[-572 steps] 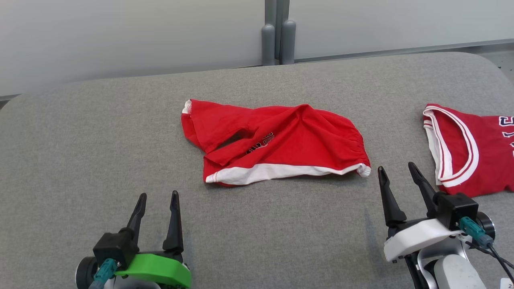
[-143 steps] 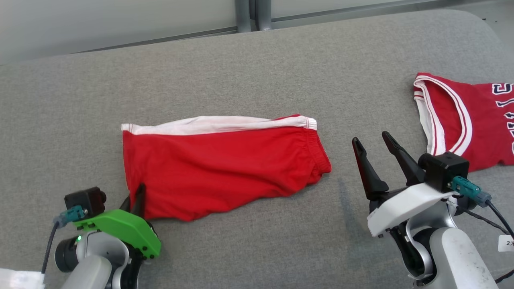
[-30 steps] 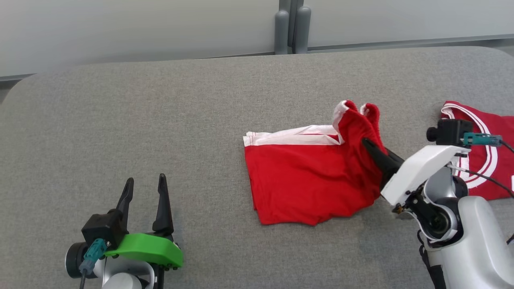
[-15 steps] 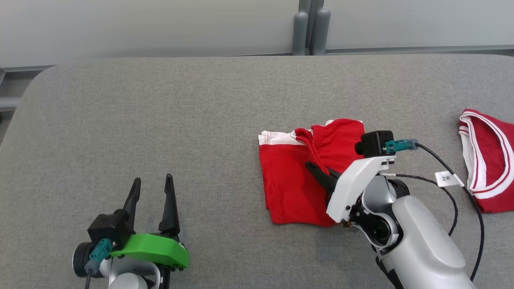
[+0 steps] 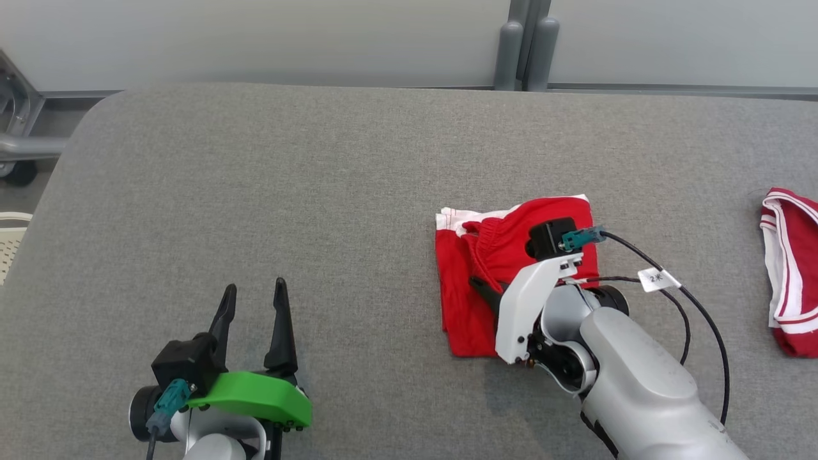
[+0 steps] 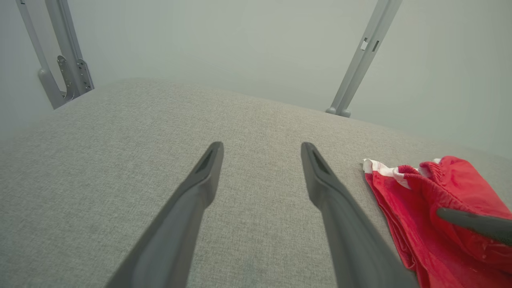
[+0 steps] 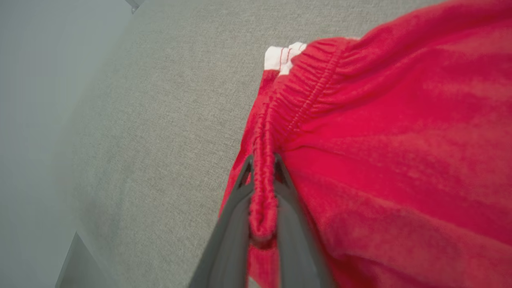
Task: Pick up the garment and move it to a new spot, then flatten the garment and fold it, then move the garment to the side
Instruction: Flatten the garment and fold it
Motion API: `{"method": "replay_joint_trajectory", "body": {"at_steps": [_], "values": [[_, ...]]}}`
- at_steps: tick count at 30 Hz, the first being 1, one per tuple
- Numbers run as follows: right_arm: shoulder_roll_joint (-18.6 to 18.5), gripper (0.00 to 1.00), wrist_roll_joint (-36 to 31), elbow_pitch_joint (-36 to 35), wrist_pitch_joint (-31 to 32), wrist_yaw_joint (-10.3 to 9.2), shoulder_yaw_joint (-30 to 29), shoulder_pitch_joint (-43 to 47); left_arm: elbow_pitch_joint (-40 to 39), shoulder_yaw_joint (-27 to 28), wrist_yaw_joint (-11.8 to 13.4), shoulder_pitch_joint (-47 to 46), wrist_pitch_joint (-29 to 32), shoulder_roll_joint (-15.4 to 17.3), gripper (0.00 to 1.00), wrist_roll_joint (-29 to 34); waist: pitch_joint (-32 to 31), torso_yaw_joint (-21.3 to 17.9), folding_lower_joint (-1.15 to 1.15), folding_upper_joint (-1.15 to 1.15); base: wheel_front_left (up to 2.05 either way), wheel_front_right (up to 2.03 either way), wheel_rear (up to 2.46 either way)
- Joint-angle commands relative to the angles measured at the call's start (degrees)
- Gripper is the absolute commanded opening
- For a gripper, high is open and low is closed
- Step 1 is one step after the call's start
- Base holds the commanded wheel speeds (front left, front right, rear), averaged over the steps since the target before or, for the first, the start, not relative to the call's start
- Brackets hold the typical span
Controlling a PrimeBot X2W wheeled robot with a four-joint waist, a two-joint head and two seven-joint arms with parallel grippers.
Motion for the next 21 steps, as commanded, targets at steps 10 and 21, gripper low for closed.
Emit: {"method": "replay_joint_trajectory", "body": {"at_steps": [10, 21], "values": [[-0.16, 0.34, 0.58, 6.25, -2.91, 0.02, 5.35, -3.47, 0.79, 0.31, -0.82, -1.28, -0.47, -0.93, 1.00, 0.45, 0.22, 0.86, 0.00, 0.57, 0.00, 0.00, 0.00], [-0.16, 1.00, 4.19, 3.08, -7.21, 0.02, 10.57, -6.49, 1.03, 1.08, -0.77, -0.45, -0.41, -0.62, 1.00, 0.70, -0.41, -0.88, 0.00, 0.57, 0.00, 0.00, 0.00]]}}
